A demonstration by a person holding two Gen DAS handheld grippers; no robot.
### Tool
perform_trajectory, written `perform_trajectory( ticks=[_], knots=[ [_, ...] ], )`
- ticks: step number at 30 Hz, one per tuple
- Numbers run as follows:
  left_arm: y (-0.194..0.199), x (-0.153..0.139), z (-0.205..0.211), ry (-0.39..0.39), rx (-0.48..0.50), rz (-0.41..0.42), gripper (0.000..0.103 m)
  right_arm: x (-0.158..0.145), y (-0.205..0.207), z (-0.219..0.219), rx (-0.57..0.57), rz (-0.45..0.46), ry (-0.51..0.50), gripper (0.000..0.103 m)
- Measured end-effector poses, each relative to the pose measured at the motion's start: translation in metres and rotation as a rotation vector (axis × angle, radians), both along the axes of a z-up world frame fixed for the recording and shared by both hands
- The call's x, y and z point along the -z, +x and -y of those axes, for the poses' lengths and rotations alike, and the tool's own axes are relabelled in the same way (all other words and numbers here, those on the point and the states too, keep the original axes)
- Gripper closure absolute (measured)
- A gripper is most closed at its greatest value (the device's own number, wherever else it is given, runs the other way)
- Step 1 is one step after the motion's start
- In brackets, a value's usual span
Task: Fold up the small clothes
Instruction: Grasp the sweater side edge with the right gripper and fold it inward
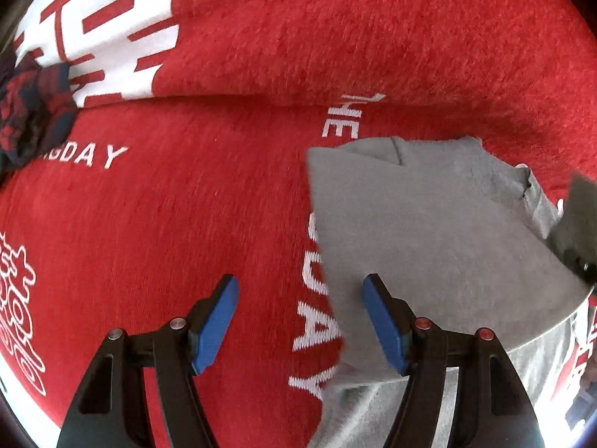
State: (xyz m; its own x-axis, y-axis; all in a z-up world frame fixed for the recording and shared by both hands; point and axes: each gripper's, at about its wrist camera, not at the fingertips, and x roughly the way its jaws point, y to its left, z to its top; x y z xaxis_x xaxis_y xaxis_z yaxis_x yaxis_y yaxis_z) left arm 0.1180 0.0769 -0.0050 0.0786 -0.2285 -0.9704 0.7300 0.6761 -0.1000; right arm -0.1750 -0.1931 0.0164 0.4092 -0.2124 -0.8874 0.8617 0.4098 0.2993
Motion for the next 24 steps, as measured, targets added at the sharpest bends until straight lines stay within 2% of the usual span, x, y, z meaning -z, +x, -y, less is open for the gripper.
perform_trajectory(
  ticks=[3,4,6,8,10,13,16,18,21,24],
  knots=[
    [0.003,-0.001,0.003,0.017,0.012,0.005,0.033,0.030,-0.046,0.011,0.178,0.137,0.186,0.096],
    [0.003,-0.001,0.001,0.025,0.019,0.005,0.033,0.044,-0.057,0.012,0.215,0.189,0.262,0.092],
    [0.002,-0.001,-0.001,0.039,0.027,0.003,0.033,0.055,-0.071,0.010,0.271,0.263,0.325,0.092],
    [0.003,-0.002,-0.002,0.038,0.022,-0.011,0.033,0.053,-0.081,0.008,0.326,0.306,0.337,0.084],
    [0.007,-0.001,0.003,0.034,0.017,-0.026,0.033,0.050,-0.089,0.008,0.363,0.343,0.337,0.060],
    [0.016,0.010,0.023,0.030,0.015,-0.094,0.033,0.045,-0.095,0.006,0.391,0.302,0.305,0.056],
    [0.022,0.016,0.039,0.028,0.037,-0.102,0.033,0.029,-0.103,0.010,0.442,0.157,0.231,0.055],
    [0.028,0.019,0.048,0.022,0.060,-0.121,0.033,0.026,-0.113,0.003,0.477,0.168,0.248,0.055],
    [0.045,0.029,0.061,0.012,0.076,-0.199,0.033,0.024,-0.094,-0.026,0.368,0.265,0.333,0.055],
    [0.057,0.038,0.065,0.010,0.072,-0.256,0.033,0.034,-0.031,-0.071,0.214,0.392,0.474,0.055]
  ],
)
